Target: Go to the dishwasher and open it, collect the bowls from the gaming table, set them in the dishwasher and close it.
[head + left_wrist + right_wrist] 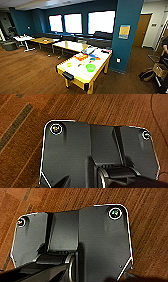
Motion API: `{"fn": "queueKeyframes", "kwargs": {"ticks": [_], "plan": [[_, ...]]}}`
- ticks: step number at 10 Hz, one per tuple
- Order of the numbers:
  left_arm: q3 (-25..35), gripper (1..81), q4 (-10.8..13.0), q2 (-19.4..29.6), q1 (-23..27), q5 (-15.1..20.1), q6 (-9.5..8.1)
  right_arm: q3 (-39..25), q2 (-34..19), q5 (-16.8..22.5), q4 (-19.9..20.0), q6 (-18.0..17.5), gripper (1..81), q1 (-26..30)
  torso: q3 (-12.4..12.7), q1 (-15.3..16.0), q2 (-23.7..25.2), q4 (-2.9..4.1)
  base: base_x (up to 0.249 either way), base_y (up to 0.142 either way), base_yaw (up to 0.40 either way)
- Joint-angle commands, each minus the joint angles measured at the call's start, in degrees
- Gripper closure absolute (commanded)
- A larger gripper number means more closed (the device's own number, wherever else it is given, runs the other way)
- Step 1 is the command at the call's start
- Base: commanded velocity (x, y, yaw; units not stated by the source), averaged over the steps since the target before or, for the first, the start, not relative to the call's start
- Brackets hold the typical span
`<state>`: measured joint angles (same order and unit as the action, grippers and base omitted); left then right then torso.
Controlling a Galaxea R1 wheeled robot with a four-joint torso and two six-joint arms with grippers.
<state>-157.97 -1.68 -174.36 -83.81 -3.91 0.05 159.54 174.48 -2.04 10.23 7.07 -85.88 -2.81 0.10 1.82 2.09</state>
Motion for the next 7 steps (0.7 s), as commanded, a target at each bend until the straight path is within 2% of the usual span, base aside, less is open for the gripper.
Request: {"fn": "queueKeyframes", "kwargs": {"ticks": [1, 7], "plan": [[-0.2, 1.0, 0.1, 0.3, 3.2, 2.9, 0.30, 0.0, 0.4, 3.0, -0.1, 0.1, 1.0, 2.9, 0.0, 0.0, 0.0, 0.00, 0.163, 0.080, 0.000], [-0.2, 1.0, 0.0, 0.3, 3.2, 2.9, 0.21, 0.0, 0.5, 3.0, -0.1, 0.1, 1.0, 2.8, 0.0, 0.0, 0.0, 0.00, 0.152, 0.095, 0.000]]}}
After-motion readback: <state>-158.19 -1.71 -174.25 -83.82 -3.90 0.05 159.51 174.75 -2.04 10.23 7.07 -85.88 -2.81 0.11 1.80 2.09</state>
